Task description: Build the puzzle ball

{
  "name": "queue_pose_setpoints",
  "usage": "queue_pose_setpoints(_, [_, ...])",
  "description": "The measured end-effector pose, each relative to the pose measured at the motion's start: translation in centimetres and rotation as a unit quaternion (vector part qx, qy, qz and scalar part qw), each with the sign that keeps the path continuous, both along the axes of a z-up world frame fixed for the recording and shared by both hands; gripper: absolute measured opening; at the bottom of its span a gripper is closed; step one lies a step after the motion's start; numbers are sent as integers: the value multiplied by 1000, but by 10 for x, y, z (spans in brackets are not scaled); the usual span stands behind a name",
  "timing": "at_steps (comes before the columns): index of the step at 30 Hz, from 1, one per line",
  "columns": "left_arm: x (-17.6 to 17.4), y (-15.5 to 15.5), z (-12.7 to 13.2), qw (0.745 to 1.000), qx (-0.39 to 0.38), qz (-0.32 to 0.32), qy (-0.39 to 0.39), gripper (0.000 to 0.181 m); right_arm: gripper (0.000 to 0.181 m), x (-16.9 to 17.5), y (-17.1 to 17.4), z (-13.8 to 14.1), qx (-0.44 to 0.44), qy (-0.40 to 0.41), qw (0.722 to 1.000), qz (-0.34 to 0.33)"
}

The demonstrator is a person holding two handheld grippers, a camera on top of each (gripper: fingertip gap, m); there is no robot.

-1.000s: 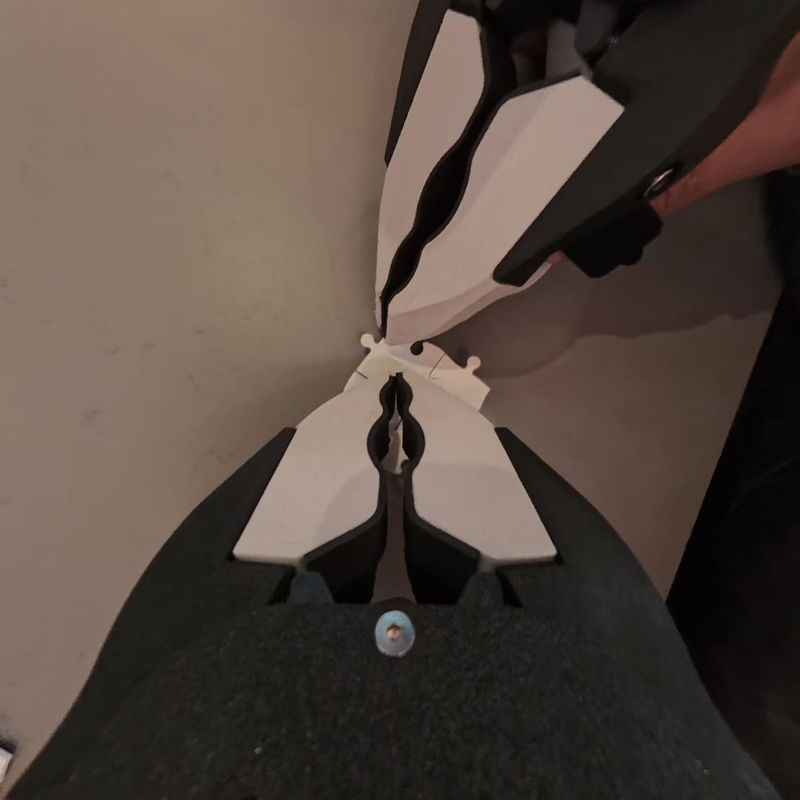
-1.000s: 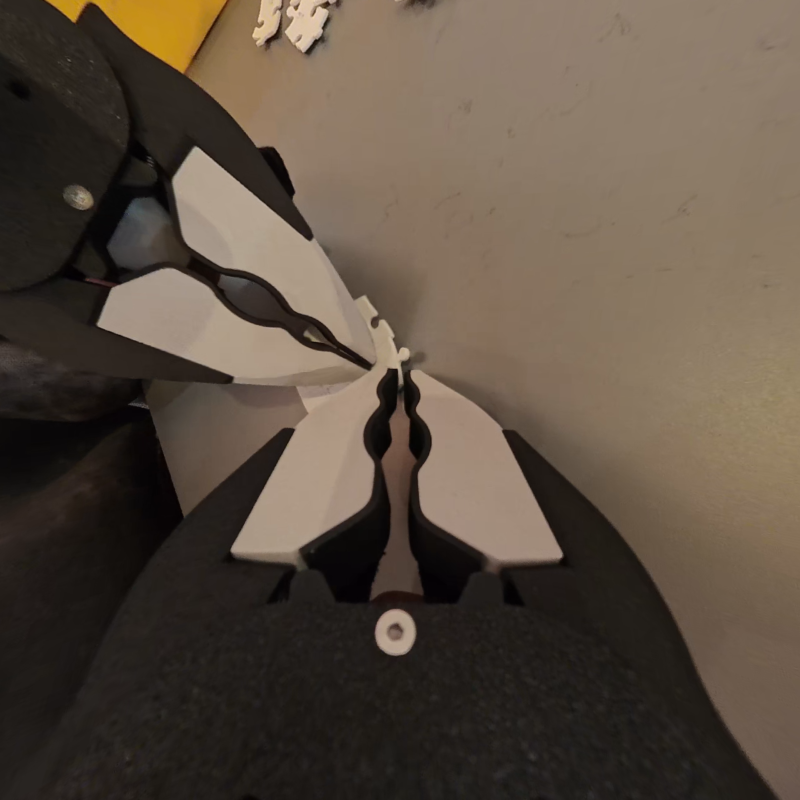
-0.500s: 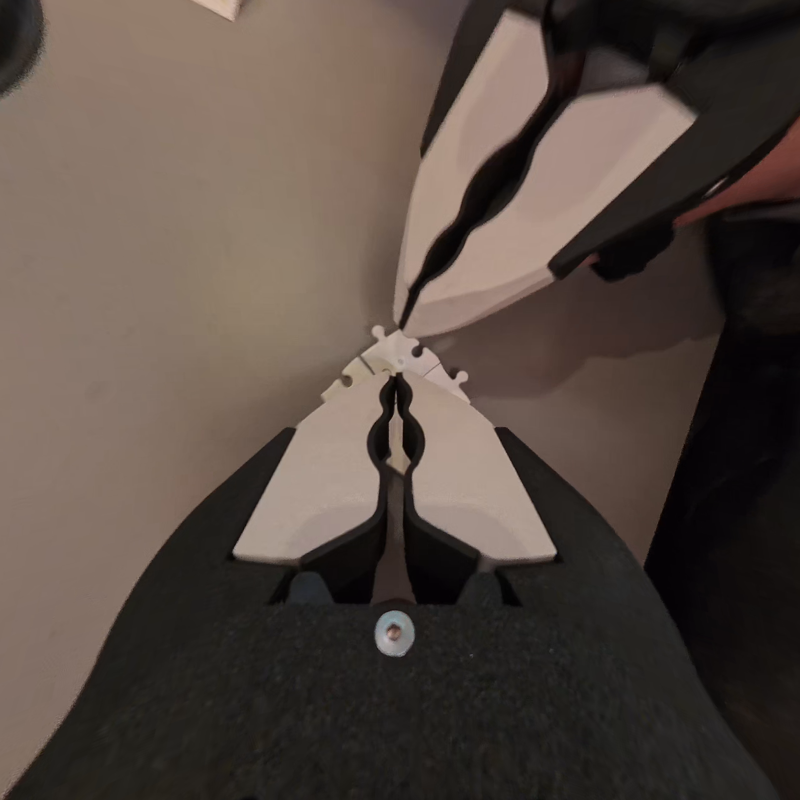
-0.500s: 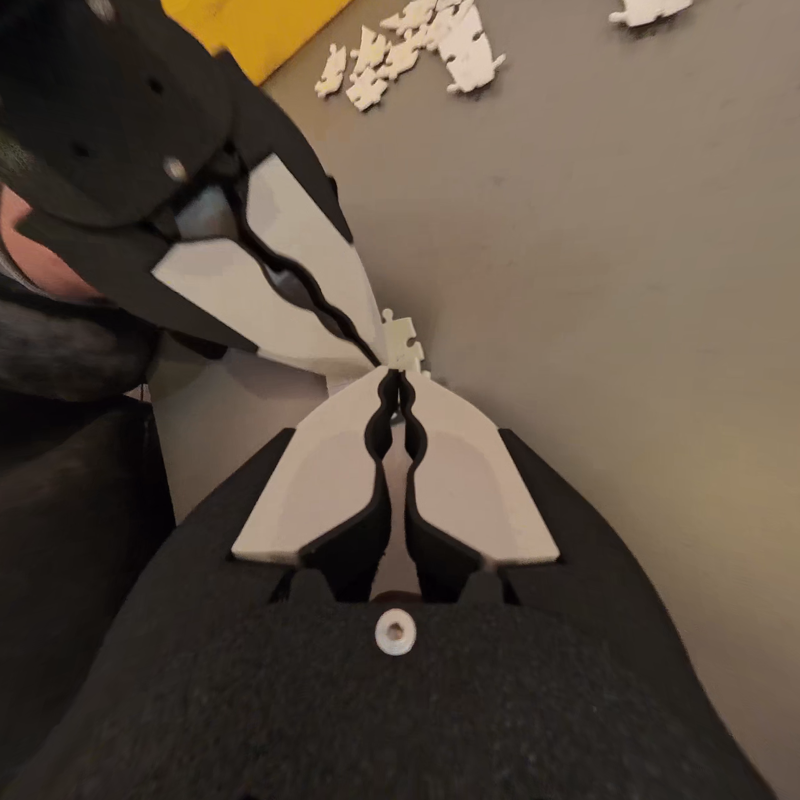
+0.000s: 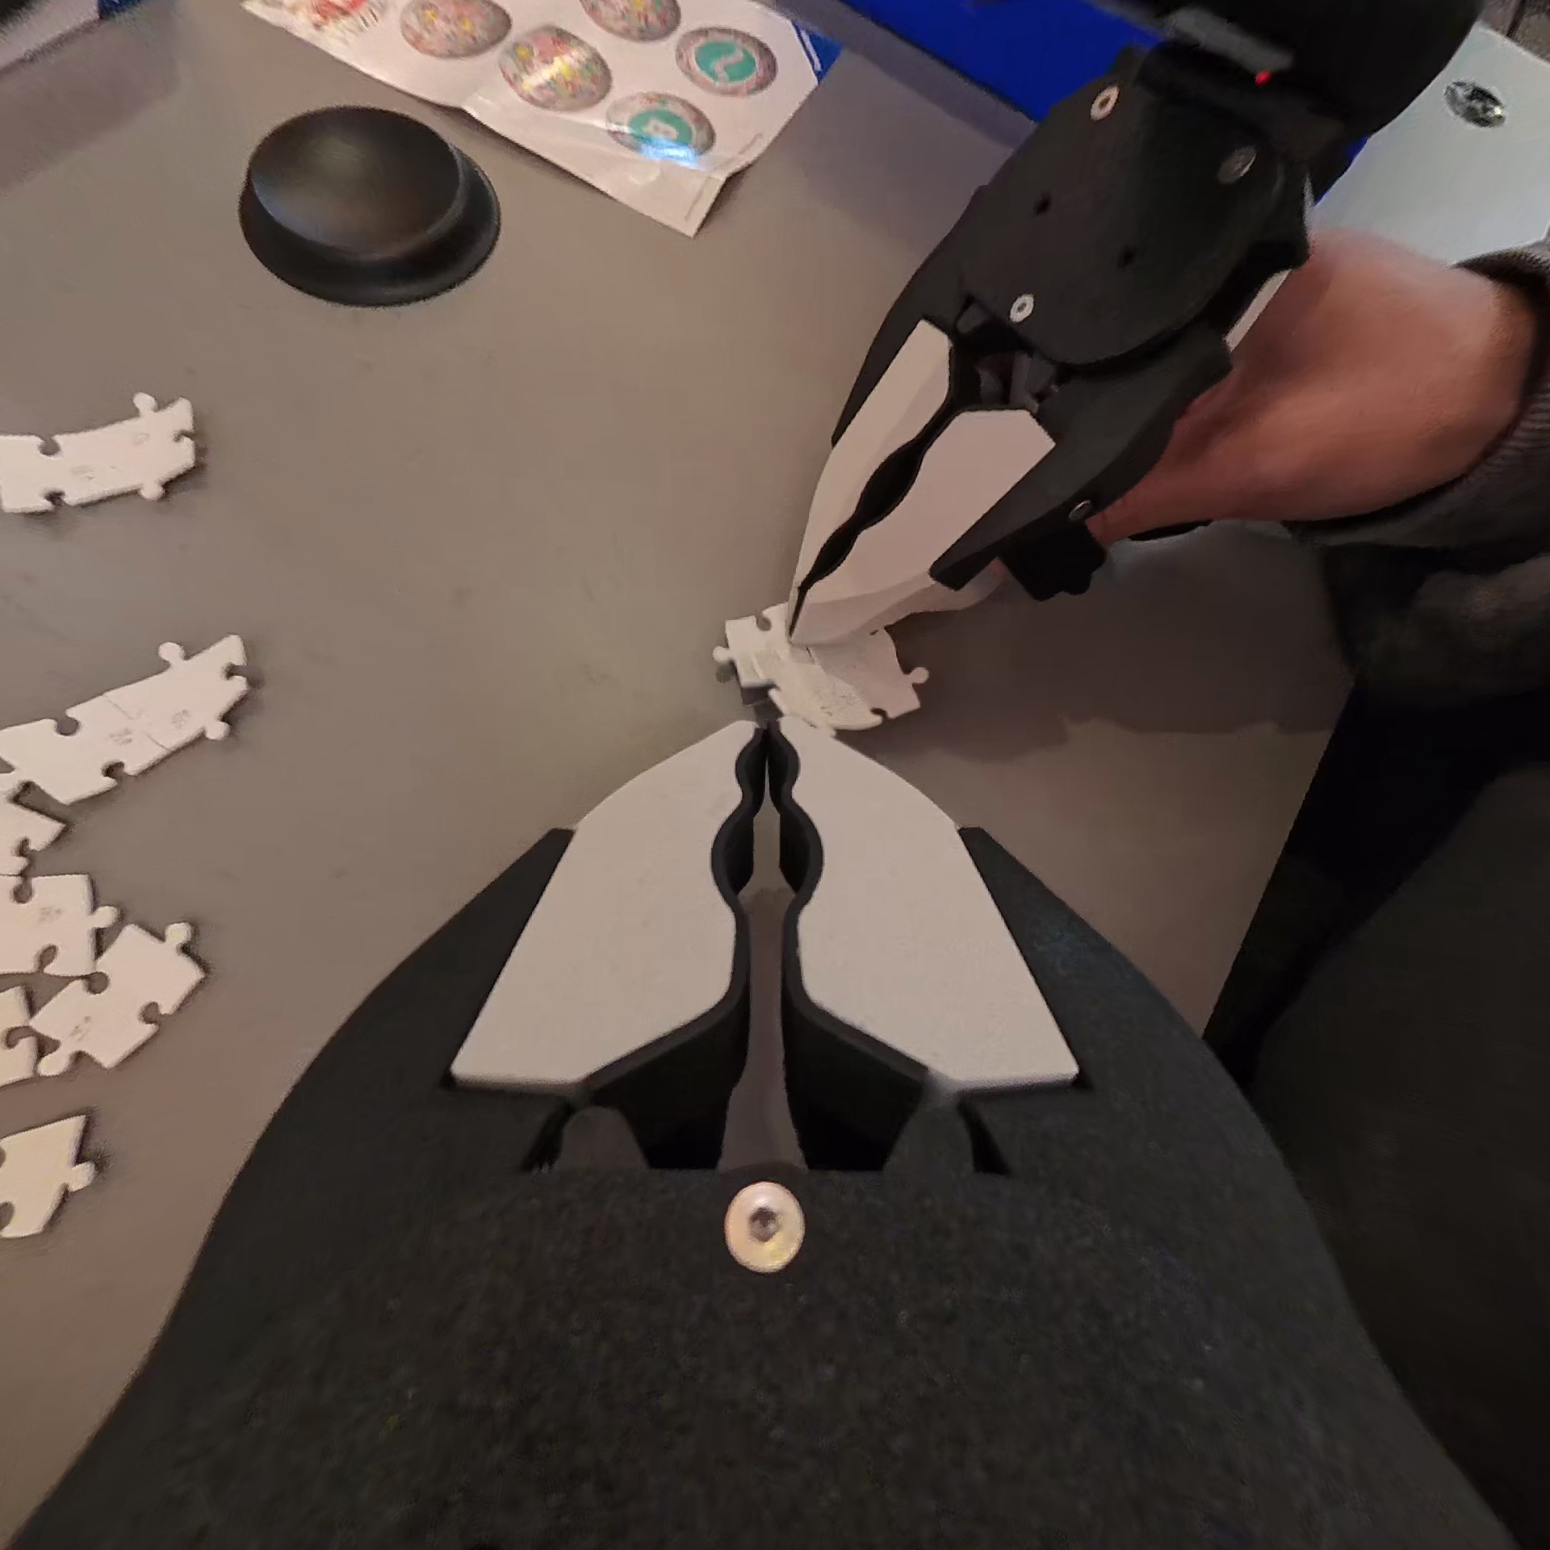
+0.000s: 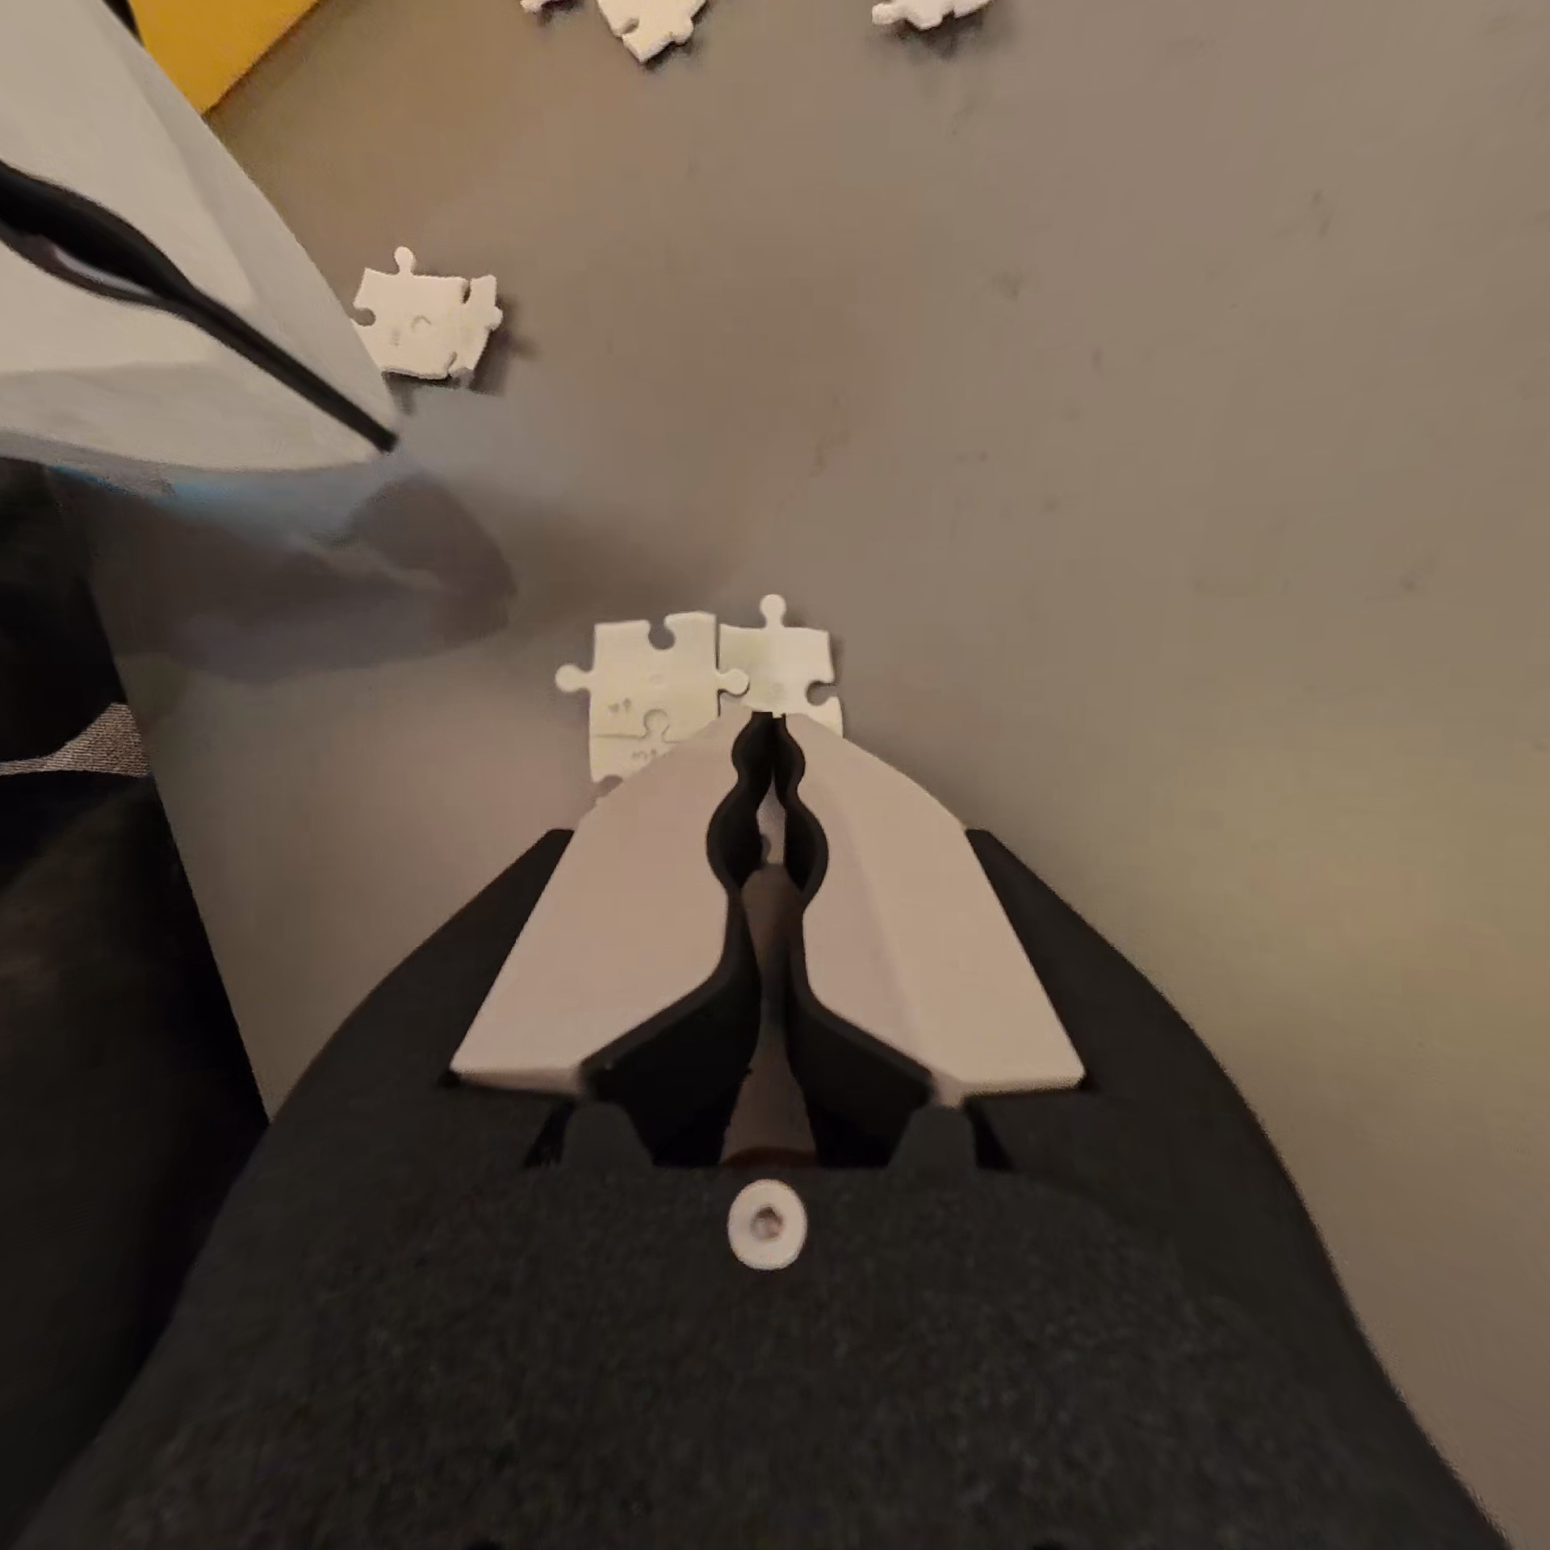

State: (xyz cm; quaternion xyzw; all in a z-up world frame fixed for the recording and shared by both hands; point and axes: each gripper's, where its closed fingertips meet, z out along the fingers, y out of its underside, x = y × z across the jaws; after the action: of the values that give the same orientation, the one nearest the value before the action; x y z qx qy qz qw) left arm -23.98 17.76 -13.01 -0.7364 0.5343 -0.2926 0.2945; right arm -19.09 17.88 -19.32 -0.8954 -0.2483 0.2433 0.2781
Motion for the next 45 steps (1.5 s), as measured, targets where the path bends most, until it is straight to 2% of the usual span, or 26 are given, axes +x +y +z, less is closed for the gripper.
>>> queue_pose_setpoints(6, [4, -5, -20, 999, -30, -7, 18, 0, 0, 1, -1, 2, -4, -25, 1000, 15])
queue_pose_setpoints(11, [4, -8, -30, 999, -31, -13, 37, 0, 0, 13, 2, 32, 35, 8, 999, -9])
queue_pose_setpoints(16, [11, -13, -32, 999, -32, -18, 37, 0, 0, 23, -10, 19, 36, -37, 999, -2])
queue_pose_setpoints(23, [31, -21, -42, 998, -34, -25, 47, 3, 0, 17, -23, 7, 13, -3, 1000, 6])
queue_pose_setpoints(28, [37, -23, -56, 996, -26, -34, 75, 3, 0, 17, -17, 17, 39, -7, 999, 21])
queue_pose_setpoints(32, [36, -17, -61, 995, -14, -33, 95, 2, 13, 23, 8, 22, 70, -18, 995, 68])
queue_pose_setpoints(36, [33, -20, -62, 994, -20, -36, 100, 2, 13, 13, 19, 17, 54, 16, 988, 143])
queue_pose_setpoints(38, [30, -22, -62, 994, -19, -33, 102, 2, 8, 8, 12, 14, 45, 14, 983, 180])
queue_pose_setpoints(41, [28, -25, -60, 995, -25, -29, 95, 2, 7, 1, 6, 11, 74, -7, 975, 211])
queue_pose_setpoints(45, [29, -25, -59, 995, -28, -31, 93, 2, 2, 3, 12, 0, 76, -47, 975, 205])
